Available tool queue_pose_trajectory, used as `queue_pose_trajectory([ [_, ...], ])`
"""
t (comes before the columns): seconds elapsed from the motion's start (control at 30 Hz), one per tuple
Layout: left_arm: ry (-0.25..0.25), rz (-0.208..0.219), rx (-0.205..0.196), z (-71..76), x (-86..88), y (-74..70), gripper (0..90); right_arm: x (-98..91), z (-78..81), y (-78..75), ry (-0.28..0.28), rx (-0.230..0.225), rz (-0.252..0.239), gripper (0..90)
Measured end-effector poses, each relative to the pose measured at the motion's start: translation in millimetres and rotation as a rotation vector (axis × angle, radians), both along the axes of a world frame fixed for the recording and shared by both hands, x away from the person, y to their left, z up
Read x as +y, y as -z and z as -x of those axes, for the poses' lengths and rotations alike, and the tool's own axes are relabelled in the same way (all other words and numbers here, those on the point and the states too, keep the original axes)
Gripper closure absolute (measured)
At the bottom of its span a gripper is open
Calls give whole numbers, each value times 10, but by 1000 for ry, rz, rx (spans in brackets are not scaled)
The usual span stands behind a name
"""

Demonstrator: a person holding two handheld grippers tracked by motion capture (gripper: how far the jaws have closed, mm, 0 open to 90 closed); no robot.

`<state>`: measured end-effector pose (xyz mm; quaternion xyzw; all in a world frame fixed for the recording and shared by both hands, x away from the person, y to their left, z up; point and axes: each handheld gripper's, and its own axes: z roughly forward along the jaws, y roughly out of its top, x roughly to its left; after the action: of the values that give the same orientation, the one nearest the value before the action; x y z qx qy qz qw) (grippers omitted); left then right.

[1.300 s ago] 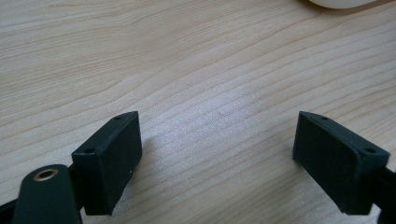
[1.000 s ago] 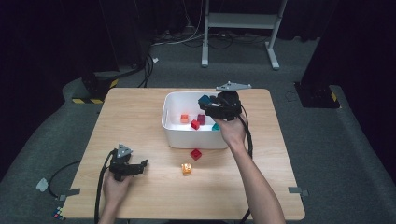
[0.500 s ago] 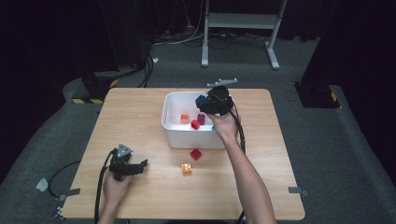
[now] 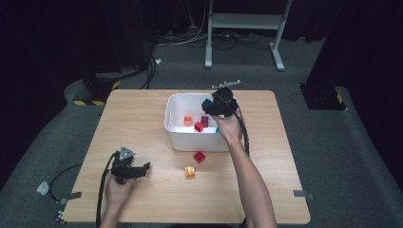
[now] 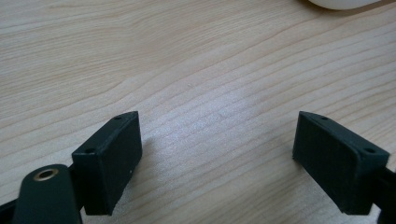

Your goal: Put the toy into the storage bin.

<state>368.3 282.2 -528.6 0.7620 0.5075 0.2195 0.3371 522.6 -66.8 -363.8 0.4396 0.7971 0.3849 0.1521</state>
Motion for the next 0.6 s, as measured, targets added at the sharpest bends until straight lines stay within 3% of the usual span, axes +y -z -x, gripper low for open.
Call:
queue_pose_trajectory([
  [0.07,-1,-1,0,1,-1,0,158,12,-12,30,-16,26,0,465],
  [0.2,-2,1,1,2,-1,0,158,37,-18,63,-31,35,9,428],
  [0.37,-3,1,1,6,-1,0,157,41,16,78,-35,25,7,421],
  [0.6,-5,1,0,5,1,0,162,-108,185,9,-36,-24,-53,420],
])
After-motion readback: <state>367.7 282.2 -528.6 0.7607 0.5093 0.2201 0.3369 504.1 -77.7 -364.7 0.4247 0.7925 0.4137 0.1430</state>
